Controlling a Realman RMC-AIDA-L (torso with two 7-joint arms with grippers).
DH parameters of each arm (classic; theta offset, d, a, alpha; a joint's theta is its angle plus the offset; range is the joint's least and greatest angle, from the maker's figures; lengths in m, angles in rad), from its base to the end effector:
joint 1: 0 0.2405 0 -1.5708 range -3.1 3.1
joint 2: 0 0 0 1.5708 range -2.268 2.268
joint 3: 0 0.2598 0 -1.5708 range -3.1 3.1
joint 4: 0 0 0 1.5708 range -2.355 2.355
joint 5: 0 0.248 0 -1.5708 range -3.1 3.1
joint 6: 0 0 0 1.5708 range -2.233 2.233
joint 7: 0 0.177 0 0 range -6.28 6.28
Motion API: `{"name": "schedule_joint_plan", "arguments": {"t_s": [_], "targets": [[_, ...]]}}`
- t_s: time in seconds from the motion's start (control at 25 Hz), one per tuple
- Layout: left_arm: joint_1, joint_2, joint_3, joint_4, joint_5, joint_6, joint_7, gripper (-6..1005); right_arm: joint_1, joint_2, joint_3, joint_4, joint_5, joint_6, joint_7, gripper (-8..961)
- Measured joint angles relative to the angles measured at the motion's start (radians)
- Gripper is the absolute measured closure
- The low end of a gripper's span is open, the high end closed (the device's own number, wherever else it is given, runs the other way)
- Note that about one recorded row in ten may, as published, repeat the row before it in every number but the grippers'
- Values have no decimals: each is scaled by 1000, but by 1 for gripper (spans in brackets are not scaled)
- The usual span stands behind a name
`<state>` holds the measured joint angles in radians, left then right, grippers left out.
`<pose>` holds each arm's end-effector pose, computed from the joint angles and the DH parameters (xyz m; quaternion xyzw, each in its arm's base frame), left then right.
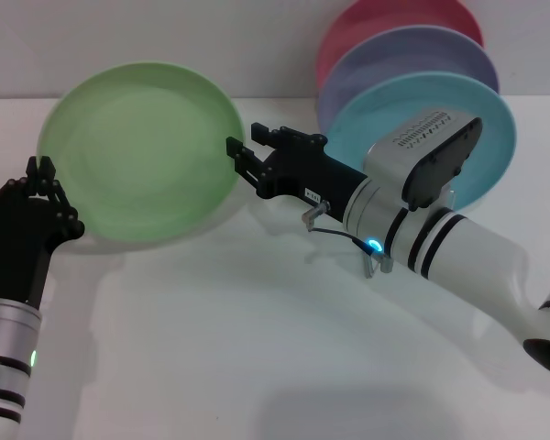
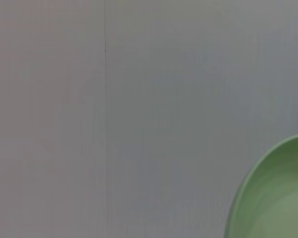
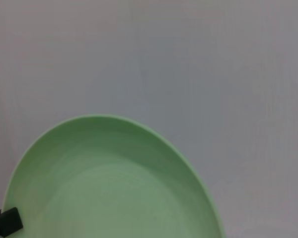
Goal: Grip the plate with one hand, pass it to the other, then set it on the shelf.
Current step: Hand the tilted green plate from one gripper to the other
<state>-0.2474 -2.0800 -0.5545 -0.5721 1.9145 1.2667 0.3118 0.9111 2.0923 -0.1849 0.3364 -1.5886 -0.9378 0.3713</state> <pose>-0.3027 0.3303 -0.0779 -0.6556 -0.2077 -0.3057 0.6585 0.1773 0.4218 -0.1784 -0.8603 0.2259 0.3229 0.3234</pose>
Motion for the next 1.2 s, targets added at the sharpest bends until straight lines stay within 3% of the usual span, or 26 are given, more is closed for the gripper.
{"name": "schedule_joint_plan", "arguments": {"t_s": [0.4, 0.8, 1.2], "targets": [[3, 0, 2, 1, 5, 4, 2, 963, 0, 0, 3, 3, -1, 0, 0, 559], [-2, 0, 15, 9, 4, 6, -1, 963, -1, 0, 15, 5, -1, 3, 0, 678], [-3, 0, 15, 11, 0, 11, -2, 963, -2, 0, 17, 15, -1, 11, -12, 711]]}}
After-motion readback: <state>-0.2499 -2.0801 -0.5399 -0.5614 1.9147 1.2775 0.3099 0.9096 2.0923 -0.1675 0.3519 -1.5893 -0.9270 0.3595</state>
